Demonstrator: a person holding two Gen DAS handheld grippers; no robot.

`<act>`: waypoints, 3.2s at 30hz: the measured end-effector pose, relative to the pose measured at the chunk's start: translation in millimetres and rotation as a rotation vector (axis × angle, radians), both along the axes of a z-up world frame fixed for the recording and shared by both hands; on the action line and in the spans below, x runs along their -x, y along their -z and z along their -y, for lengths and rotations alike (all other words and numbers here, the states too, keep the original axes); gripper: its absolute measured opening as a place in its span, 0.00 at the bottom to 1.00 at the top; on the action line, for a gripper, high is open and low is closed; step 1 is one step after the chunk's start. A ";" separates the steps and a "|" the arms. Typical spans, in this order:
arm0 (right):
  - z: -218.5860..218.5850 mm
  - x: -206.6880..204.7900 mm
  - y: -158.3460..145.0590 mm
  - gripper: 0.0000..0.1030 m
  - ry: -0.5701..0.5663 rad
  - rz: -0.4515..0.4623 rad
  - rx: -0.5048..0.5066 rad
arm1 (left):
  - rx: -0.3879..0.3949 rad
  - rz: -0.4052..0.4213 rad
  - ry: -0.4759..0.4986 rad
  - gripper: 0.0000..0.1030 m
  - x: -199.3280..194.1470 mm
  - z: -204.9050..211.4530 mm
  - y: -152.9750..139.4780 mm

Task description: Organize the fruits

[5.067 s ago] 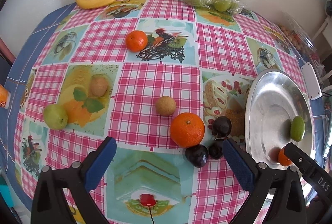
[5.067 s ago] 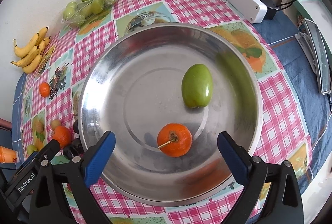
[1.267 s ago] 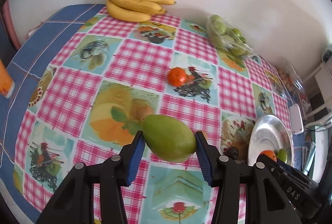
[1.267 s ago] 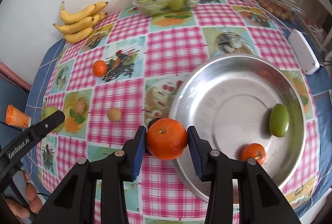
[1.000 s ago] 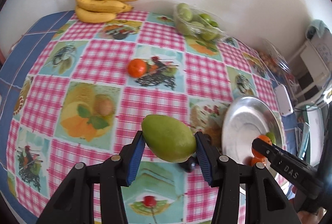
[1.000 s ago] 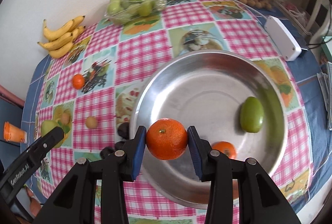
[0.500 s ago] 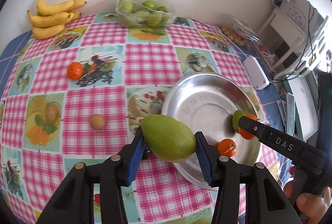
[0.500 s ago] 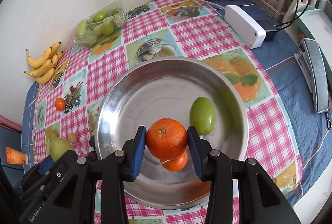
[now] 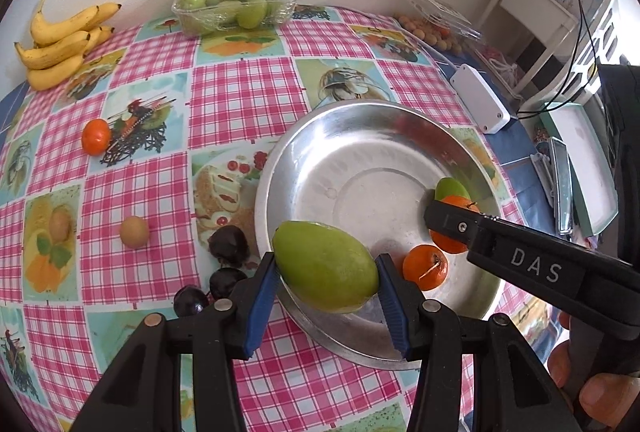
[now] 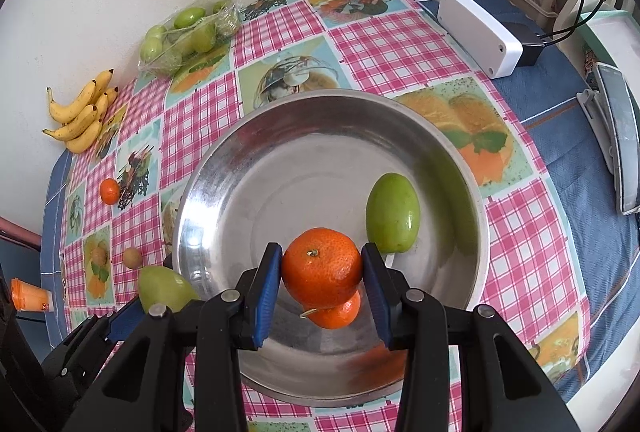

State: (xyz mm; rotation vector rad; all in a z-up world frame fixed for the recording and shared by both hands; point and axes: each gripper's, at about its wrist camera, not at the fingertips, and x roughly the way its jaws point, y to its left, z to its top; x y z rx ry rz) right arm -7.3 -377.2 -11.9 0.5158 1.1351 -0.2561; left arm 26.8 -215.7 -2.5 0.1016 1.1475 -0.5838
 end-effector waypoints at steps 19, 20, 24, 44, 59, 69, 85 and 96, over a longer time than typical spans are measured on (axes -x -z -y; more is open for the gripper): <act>-3.1 -15.9 17.9 0.42 -0.008 -0.004 -0.025 | -0.009 0.024 0.007 0.50 -9.5 15.2 17.5; -3.2 -15.9 18.7 0.42 -0.007 -0.005 -0.024 | -0.011 0.025 0.007 0.50 -9.8 15.9 18.5; -3.1 -17.4 22.6 0.42 -0.007 -0.010 -0.025 | -0.005 0.039 0.017 0.50 -9.7 19.7 17.9; -8.8 -18.6 8.4 0.48 -0.038 0.023 0.009 | -0.018 0.071 0.023 0.52 -5.7 15.9 -4.0; -7.0 -11.8 -1.6 0.48 -0.034 0.038 0.024 | 0.007 0.011 -0.235 0.59 -35.3 -49.0 -17.9; -18.4 -12.7 -5.4 0.47 -0.065 0.033 0.049 | 0.046 -0.077 -0.429 0.60 -54.0 -105.4 -7.8; -22.9 -15.2 -3.9 0.75 -0.086 0.024 0.065 | -0.011 -0.108 -0.456 0.74 -56.5 -110.8 1.3; -21.8 -15.4 1.1 0.79 -0.087 0.013 0.065 | -0.060 -0.100 -0.486 1.00 -57.4 -114.4 7.9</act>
